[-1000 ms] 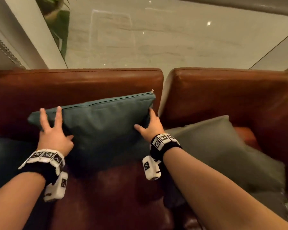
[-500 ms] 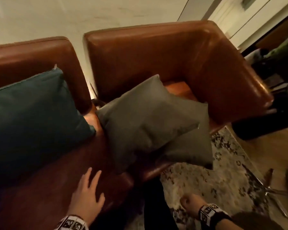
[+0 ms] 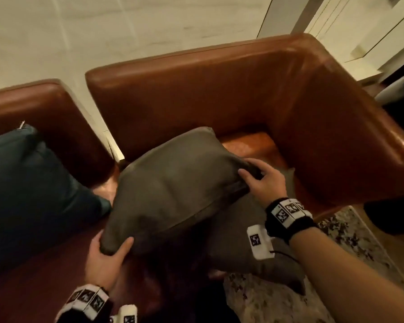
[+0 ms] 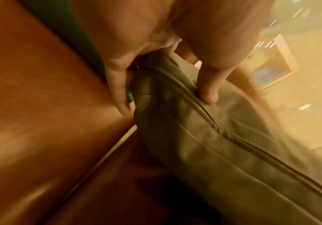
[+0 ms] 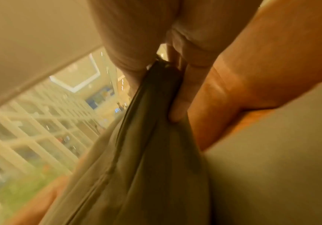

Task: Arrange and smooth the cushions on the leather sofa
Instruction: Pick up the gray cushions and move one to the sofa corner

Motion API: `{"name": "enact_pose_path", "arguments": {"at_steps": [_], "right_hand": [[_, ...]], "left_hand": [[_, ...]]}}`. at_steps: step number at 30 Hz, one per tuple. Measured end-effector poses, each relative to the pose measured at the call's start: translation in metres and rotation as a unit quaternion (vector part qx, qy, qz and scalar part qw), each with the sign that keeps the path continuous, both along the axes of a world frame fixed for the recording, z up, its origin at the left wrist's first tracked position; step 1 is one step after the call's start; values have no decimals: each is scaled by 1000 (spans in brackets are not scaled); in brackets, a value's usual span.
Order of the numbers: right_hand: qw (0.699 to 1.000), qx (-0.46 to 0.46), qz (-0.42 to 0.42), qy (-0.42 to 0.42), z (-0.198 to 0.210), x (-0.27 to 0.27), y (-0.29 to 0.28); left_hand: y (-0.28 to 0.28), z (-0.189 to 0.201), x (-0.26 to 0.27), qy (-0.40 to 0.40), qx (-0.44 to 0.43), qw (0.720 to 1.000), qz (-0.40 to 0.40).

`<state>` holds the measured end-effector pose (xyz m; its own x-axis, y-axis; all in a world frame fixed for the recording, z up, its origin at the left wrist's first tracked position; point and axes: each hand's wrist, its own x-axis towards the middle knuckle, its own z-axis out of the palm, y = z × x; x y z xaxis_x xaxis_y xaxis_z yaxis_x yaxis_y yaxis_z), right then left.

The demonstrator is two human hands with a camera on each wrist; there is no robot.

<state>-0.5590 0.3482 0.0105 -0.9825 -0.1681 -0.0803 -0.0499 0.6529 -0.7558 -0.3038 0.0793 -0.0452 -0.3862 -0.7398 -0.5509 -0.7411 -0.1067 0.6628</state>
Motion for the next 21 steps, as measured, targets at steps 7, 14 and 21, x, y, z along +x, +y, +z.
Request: {"name": "enact_pose_path", "arguments": {"at_steps": [7,14,21], "right_hand": [[994,-103,30,-13,40,-146,-77],[966,179,172,-72,17,-202,-141],[995,5,78,-59,14,-159,-71]], "left_hand": [[-89,67,-113,248,-133,955,97],[-133,52,-182,-50,-232,966,-103],[-87,37,-140,207,-171,962,57]]}}
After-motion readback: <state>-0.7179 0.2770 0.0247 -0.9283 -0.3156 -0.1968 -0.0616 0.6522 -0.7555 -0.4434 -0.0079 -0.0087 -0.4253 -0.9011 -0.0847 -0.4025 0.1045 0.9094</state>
